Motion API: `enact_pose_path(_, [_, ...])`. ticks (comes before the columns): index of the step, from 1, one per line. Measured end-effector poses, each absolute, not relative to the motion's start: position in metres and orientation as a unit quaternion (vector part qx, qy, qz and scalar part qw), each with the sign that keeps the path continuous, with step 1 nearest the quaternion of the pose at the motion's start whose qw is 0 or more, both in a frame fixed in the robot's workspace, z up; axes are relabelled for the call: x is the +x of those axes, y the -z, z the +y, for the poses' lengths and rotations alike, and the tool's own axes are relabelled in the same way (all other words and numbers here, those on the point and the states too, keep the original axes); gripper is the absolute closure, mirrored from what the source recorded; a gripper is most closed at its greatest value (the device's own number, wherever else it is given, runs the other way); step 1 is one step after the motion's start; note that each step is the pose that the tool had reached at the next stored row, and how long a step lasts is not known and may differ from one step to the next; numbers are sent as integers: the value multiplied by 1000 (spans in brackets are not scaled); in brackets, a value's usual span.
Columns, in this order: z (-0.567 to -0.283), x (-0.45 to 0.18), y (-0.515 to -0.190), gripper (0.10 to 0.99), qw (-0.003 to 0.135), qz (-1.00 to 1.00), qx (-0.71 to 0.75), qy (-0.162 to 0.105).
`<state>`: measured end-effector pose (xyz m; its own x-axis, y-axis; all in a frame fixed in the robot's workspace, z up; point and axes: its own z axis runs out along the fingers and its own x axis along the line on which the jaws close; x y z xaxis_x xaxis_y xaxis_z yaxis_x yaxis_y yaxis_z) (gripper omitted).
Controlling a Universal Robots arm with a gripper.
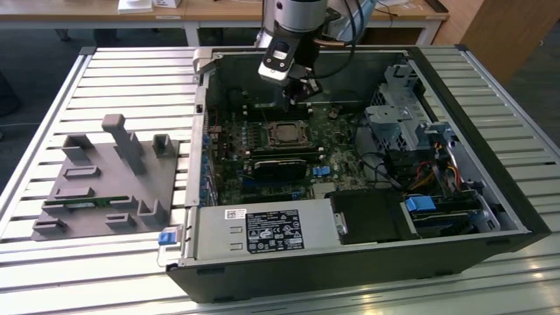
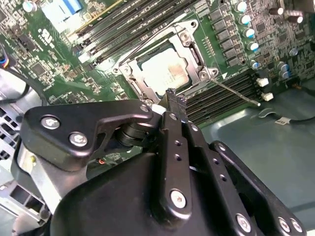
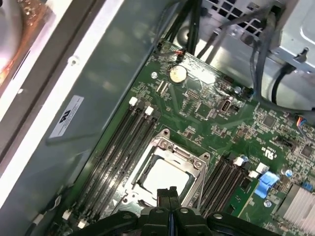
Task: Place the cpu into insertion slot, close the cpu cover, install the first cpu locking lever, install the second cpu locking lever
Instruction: 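Install the first cpu locking lever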
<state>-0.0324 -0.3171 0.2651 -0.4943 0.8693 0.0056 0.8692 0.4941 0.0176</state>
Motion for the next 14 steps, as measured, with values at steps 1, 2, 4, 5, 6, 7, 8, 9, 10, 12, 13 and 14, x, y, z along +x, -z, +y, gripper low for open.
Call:
enact_pose_path(1, [-317,-32,-265,980,2,867,499,-9])
enact_pose_path(2, [-317,-32,-265,980,2,869,495,-9])
enact_pose_path(4, [-317,-32,-265,980,2,873,487,-9])
enact_pose_path(5, [-317,-32,-265,980,2,875,483,-9])
enact_pose_path(6, [-317,-32,-265,980,2,878,479,-9])
enact_pose_path(7, [-317,-32,-265,980,2,880,475,-9])
enact_pose_path(8, [-317,-32,-265,980,2,882,472,-9])
enact_pose_path(9, [-317,-32,-265,980,2,884,468,-9])
enact_pose_path(10, [-317,-32,-265,980,2,886,464,-9])
enact_pose_path(12, [-317,-32,-265,980,2,890,456,-9])
enact_pose_path(13, [-317,-32,-265,980,2,892,452,-9])
enact_pose_path(14, [-317,-32,-265,980,1,894,448,-9])
